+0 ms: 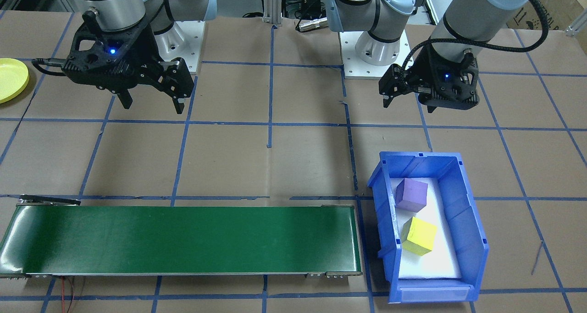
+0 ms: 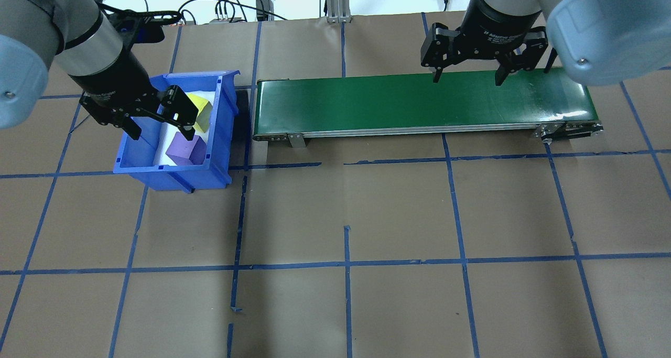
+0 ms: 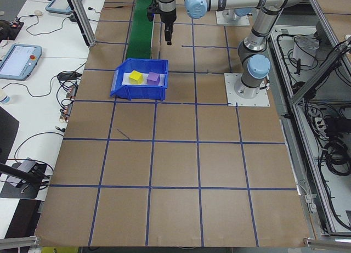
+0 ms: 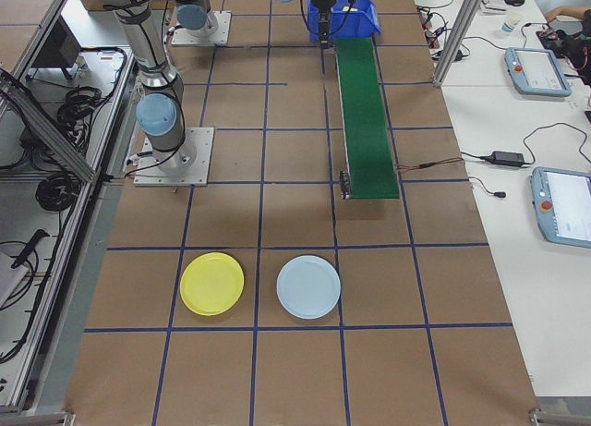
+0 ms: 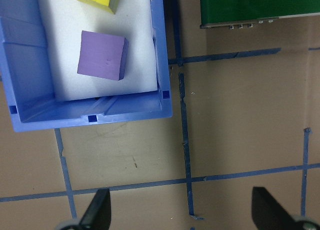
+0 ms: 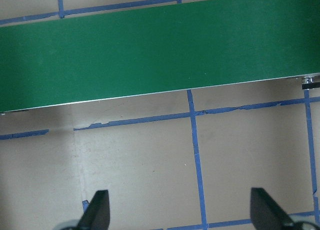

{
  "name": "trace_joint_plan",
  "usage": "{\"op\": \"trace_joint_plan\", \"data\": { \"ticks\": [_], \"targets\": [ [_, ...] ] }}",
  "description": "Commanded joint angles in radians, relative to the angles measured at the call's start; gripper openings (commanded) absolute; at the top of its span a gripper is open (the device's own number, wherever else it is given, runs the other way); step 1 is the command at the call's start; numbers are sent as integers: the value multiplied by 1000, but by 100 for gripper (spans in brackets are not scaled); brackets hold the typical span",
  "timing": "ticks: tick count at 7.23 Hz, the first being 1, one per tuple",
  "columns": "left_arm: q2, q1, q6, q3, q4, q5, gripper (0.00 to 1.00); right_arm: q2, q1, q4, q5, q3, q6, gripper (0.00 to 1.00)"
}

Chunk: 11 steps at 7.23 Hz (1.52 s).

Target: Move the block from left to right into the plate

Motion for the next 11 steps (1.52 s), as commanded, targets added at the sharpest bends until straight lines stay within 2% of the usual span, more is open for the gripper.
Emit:
{"op": "trace_joint_plan", "data": {
  "ticks": [1, 7, 9, 10, 11],
  "targets": [
    [2, 8, 10, 0, 1, 6, 100, 0, 1, 0, 1, -1, -2, 100],
    [14, 55, 19, 9, -2, 7, 100, -3, 7, 0, -2, -1, -2, 100],
    [29, 43, 41, 32, 11, 6, 100, -3, 7, 0, -2, 0, -2, 100],
    [6, 46, 46, 26, 16, 1, 100, -3, 7, 1, -2, 0, -2, 100],
    [-33, 49, 52, 1, 95, 6, 100, -3, 7, 0, -2, 0, -2, 100]
  ]
}}
